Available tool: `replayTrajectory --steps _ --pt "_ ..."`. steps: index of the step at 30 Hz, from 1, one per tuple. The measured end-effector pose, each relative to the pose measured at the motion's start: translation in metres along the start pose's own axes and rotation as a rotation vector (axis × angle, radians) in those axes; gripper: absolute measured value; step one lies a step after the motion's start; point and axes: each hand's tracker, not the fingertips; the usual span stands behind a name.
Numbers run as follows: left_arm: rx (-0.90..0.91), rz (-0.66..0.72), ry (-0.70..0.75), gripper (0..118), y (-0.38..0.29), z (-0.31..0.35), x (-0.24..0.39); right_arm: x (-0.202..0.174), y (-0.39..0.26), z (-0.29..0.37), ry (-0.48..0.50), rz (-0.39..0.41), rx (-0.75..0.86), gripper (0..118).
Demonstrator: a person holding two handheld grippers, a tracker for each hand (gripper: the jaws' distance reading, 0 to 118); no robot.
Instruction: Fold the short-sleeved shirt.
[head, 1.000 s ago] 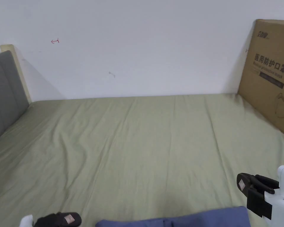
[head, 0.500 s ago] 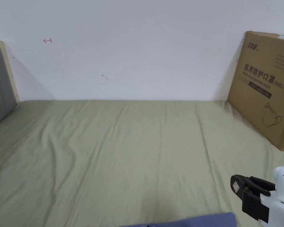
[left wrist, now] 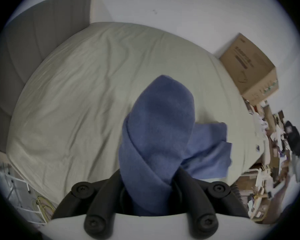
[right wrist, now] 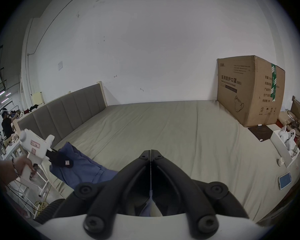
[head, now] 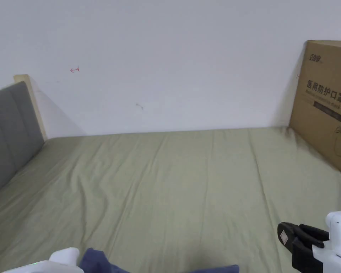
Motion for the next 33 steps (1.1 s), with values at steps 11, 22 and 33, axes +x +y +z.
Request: replayTrajectory --steps 11,22,33 --pt "-0.208 0.041 -0.317 6 0.009 -0.091 0.145 0.008 -0.011 0.016 0.011 -0.047 0.004 0" --pt "-0.289 0.121 -0.707 89 -0.004 -0.125 0.168 0.035 -0.022 0.029 -0.048 -0.098 -0.014 0" --pt "-0.189 -0.088 -0.467 0 -0.015 -0.115 0.173 0.052 -0.021 0.025 -0.061 -0.156 0.01 0"
